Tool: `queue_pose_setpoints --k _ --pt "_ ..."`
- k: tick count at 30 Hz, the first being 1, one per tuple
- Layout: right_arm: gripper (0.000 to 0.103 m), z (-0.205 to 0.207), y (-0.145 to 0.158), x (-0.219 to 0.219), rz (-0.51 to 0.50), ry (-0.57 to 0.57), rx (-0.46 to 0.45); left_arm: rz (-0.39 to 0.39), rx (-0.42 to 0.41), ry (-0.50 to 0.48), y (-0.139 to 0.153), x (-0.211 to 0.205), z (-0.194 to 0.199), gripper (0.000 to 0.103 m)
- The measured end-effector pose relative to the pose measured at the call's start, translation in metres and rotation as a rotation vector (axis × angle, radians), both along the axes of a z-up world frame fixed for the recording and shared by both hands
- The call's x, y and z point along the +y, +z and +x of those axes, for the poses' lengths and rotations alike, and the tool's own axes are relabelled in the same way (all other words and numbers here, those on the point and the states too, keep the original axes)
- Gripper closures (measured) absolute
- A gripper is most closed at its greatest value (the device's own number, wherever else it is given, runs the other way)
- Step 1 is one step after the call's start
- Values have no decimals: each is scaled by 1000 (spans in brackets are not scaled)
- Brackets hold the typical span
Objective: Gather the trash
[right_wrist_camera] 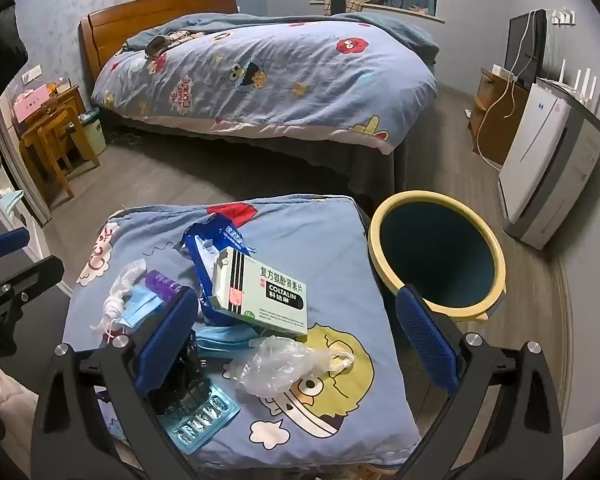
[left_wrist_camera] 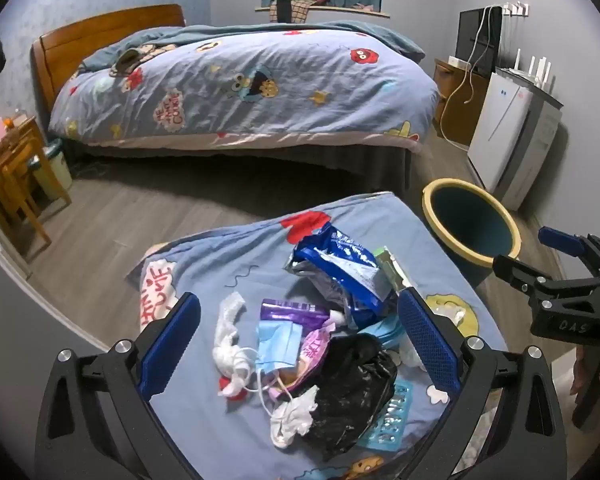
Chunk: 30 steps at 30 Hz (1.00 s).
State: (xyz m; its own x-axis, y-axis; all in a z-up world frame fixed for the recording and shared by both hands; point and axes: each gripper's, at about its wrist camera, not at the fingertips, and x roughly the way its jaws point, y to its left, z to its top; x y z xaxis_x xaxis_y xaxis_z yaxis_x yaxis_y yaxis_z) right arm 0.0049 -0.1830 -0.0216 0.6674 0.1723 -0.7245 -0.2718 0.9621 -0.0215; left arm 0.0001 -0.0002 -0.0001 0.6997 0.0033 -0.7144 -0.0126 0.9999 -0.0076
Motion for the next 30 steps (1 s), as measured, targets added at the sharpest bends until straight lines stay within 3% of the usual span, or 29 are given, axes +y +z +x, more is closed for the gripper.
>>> queue_pose_setpoints --k 30 --pt "6 1 -6 -1 -21 -6 13 -10 -1 -2 1 0 -2 5"
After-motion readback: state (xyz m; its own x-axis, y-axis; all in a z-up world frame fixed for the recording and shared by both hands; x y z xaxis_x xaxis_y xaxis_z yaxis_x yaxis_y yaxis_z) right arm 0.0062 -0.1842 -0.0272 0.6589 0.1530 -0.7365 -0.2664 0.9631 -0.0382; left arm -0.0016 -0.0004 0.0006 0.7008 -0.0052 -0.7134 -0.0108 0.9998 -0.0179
